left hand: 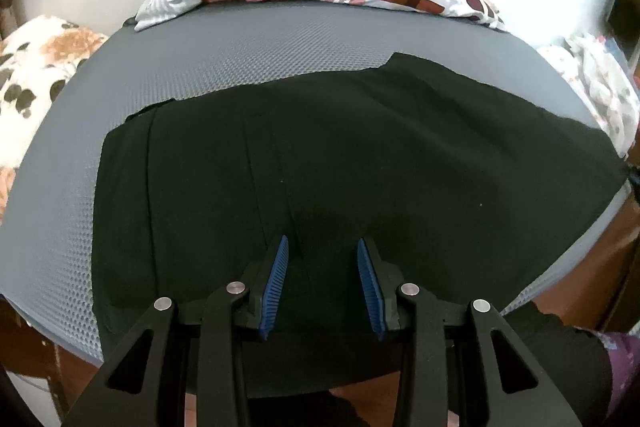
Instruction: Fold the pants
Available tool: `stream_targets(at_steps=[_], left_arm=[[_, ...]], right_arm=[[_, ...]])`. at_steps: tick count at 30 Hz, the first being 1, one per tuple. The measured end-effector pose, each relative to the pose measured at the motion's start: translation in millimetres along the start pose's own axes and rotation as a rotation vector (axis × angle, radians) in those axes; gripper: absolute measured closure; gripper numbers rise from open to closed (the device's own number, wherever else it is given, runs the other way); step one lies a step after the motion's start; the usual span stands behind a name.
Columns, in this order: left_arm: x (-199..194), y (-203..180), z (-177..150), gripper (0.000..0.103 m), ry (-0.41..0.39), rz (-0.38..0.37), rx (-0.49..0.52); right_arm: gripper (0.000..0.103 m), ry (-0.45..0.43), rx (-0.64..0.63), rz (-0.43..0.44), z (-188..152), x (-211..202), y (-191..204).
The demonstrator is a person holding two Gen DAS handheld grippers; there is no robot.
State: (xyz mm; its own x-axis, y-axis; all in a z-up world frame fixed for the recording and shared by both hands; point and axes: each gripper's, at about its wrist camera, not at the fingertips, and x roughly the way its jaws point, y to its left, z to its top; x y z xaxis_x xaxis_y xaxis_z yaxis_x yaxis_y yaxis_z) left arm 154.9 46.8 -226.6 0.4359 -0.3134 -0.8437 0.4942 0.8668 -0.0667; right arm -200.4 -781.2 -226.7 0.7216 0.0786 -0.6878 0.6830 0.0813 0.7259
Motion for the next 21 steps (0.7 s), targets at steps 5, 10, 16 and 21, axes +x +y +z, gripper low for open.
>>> stream_targets(at_steps=[5,10,16,21], left_arm=[[0,-2,0,0.061,-0.011,-0.001,0.009],[-2,-4,0,0.059,-0.031,0.017,-0.011],[-20,-3,-1,0.057,-0.078,0.013,-0.049],[-27,1,-1,0.053,-0.076,-0.012,-0.089]], right_arm=[[0.069,0.027,-0.042,-0.025,0,-1,5],[0.058,0.043,0.013,0.025,-1,3,2],[0.051,0.072,0.027,0.040,-4,2,2],[0.074,0.063,0.012,0.019,-7,1,2]])
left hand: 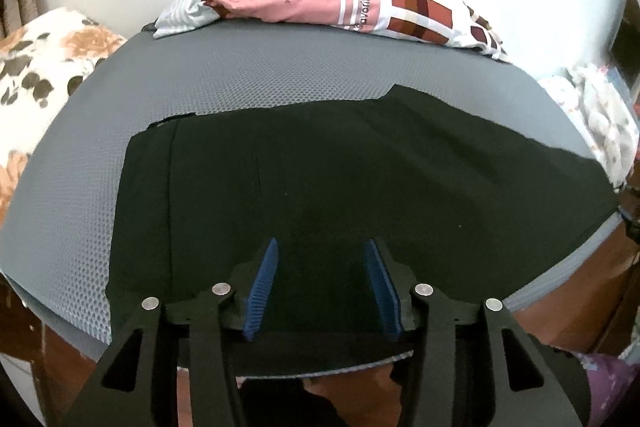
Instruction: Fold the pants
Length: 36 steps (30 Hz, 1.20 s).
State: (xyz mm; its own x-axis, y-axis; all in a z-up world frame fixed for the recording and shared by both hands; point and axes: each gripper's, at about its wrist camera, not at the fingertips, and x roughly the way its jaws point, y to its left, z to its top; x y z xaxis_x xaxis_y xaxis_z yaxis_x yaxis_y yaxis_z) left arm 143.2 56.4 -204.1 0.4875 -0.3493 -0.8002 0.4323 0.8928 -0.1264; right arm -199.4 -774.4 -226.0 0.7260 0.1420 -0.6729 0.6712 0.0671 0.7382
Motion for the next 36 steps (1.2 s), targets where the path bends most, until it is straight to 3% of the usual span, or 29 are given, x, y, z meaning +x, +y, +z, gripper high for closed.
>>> stream_targets(at_steps=[1,2,6,10,12,13,17,19,22,25,29,30,31,32,36], left_arm=[[-1,-1,0,0.052,-0.002,0.001,0.000],[-3,-2,-1,0.052,-0.006,0.002,0.004],[-2,-7,-4,0.049,-0.002,0.034,0.043],[-4,-6,-6,0.049,-0.003,0.020,0.031],[-8,-6,-5,0.049,-0.017,0.009,0.021],[-10,-7,-5,0.049,-0.024,0.009,0.021],[-18,-8,-2,0.046,-0.071,0.024,0.005],[-23,-5,-1,0.046,-0.095,0.023,-0.031],[-29,4,-2,0.045,-0.122,0.019,-0.082],[-29,9,-4,0.045,-0.113,0.025,-0.098],[-29,12,-9,0.045,-0.110,0.032,-0.102],[-29,12,-10,0.045,-0.109,0.029,-0.105],[-28,13,-11,0.045,-0.108,0.028,-0.106],[-27,13,-11,0.045,-0.105,0.029,-0.108],[-25,14,-13,0.045,-0.105,0.032,-0.117]], right_arm=[[0.091,0.008,-0.049,-0.071,-2,2,4],[0.095,0.019,-0.066,-0.107,-3,5,4],[0.099,0.013,-0.060,-0.109,0,4,1],[0.086,-0.027,-0.006,-0.089,3,-12,-4],[0.055,-0.069,-0.009,-0.091,8,-22,-5],[0.051,-0.061,-0.018,-0.102,10,-22,-5],[0.051,-0.027,-0.027,-0.081,15,-9,-3],[0.051,0.014,-0.011,-0.022,11,2,1],[0.049,0.022,-0.072,-0.035,-1,12,14],[0.048,0.047,-0.041,0.047,-8,22,14],[0.052,-0.010,-0.044,0.029,-10,26,16],[0.057,-0.015,-0.051,0.014,-10,28,19],[0.066,0.004,-0.083,-0.033,-10,34,24],[0.091,0.022,-0.105,-0.072,-10,39,27],[0.091,0.014,-0.131,-0.100,-11,39,34]])
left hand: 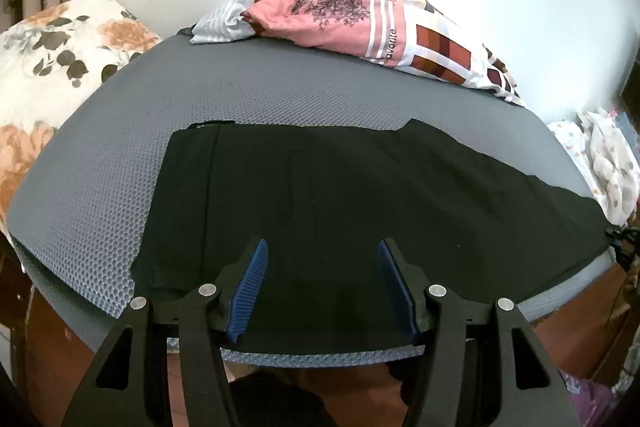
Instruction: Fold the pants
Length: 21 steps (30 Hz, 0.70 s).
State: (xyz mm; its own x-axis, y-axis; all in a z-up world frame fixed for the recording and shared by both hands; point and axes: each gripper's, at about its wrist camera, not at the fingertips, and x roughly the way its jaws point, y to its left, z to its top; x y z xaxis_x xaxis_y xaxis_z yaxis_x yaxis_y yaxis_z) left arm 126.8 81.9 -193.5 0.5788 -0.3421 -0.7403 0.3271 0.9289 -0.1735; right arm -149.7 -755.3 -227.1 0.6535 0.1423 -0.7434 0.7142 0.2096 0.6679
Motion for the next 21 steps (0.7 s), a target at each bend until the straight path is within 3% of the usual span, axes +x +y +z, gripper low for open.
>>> stream_targets(at_steps=[5,9,14,21], left_arm=[[-2,0,2,0.045,-0.006,0.004,-0.001],[-3,1,2,0.042,-0.005,-0.011,-0.021],[-6,-3,2,0.042,-0.006,-0.014,-0.003],[-15,-14,5,0.033,-0.036,-0.019,0.032]], right_arm=[[0.091,-0.052,-0.146,0.001,-7,-17,47],[0.091,-0.052,-0.304,0.042,-24,-24,112],[0.091,-0.006,-0.451,0.141,-65,-19,189],[0.091,0.102,-0.566,0.240,-123,9,251]])
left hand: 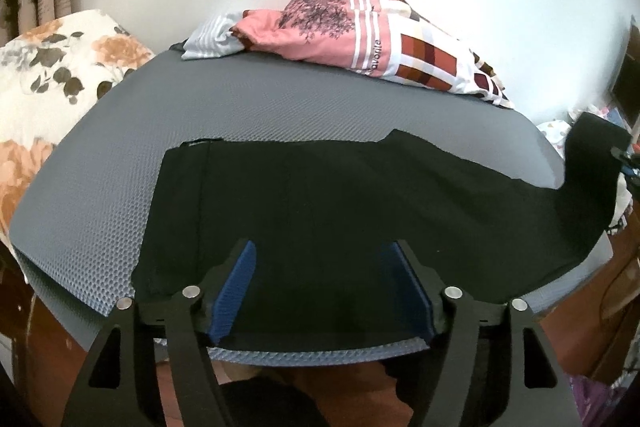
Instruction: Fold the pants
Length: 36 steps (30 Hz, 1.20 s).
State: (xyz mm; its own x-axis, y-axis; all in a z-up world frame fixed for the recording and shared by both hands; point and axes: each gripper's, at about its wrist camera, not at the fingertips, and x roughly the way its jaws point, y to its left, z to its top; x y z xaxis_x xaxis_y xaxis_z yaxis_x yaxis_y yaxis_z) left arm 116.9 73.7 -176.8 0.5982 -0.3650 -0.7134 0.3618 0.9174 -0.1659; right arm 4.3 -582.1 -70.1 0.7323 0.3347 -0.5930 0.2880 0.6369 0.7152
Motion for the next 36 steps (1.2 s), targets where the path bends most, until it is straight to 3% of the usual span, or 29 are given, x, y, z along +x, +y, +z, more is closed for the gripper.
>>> stream_targets(at_steps=[10,18,27,32,36], left_arm=[[1,-8,-2,0.031,0.006,-0.014,0.028],[7,-12,-6,0.031,0.024,-0.019,0.045],[10,-9,-7,0.031,0.032,-0.019,0.030],[10,-6,-7,0.031,0.035,-0.015,0.027],[12,-4,-8,0.031,0.045,-0.014,0.023]], right_arm=[[0.091,0.208,-0.184,-0.028,-65,94,55],[0.091,0.292,-0.343,-0.078,-113,124,84],[0.090,0.330,-0.438,-0.107,-139,142,100],[0.077,0.370,-0.441,-0.075,-146,147,103],[0.052,0.407,-0.380,0.046,-148,146,102]])
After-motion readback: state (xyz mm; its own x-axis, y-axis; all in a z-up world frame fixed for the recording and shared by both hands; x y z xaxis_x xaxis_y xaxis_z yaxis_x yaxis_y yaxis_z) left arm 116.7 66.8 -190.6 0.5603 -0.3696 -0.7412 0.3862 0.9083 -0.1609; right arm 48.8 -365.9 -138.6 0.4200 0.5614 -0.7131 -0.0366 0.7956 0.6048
